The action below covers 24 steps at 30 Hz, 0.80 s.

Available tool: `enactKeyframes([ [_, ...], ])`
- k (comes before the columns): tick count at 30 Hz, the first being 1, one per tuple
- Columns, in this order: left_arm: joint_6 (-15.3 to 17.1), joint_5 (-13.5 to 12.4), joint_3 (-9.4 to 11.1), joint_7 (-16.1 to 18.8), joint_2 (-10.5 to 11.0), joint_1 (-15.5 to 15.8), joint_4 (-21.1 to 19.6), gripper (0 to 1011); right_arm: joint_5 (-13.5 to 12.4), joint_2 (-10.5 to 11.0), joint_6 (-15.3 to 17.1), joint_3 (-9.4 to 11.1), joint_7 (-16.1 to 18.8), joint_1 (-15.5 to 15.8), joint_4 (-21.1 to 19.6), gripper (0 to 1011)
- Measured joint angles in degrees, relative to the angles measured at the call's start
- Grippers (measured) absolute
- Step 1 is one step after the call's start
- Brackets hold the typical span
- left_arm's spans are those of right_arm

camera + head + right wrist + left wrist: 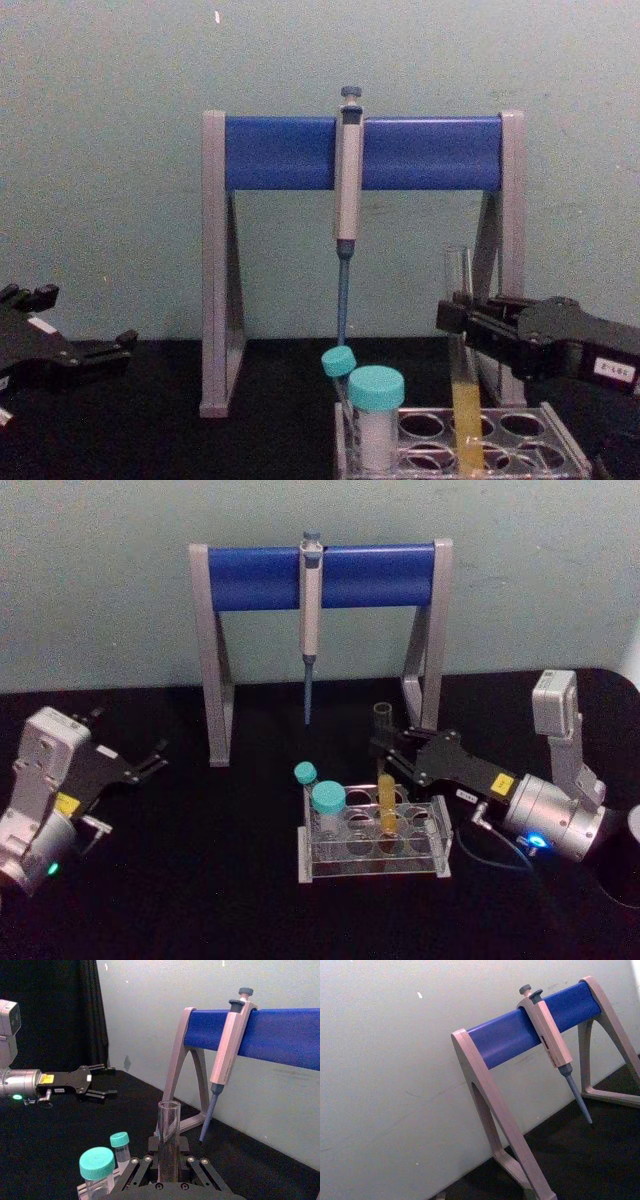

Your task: Pick up the test tube from the test tube rack, shake it, then place it back into the test tube rack.

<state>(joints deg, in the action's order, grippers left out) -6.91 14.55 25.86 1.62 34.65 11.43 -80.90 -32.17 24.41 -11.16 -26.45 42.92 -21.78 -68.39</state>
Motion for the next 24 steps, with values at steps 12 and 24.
enactKeyframes([
  [12,0.00,0.00,0.00,0.00,0.00,0.00,0.00,1001,1.30,0.06,0.73,-0.19,-1.48,-0.09,-0.14,221],
  [24,0.00,0.00,0.00,0.00,0.00,0.00,0.00,1001,1.28,0.10,0.69,-0.16,-1.42,-0.03,-0.20,220],
])
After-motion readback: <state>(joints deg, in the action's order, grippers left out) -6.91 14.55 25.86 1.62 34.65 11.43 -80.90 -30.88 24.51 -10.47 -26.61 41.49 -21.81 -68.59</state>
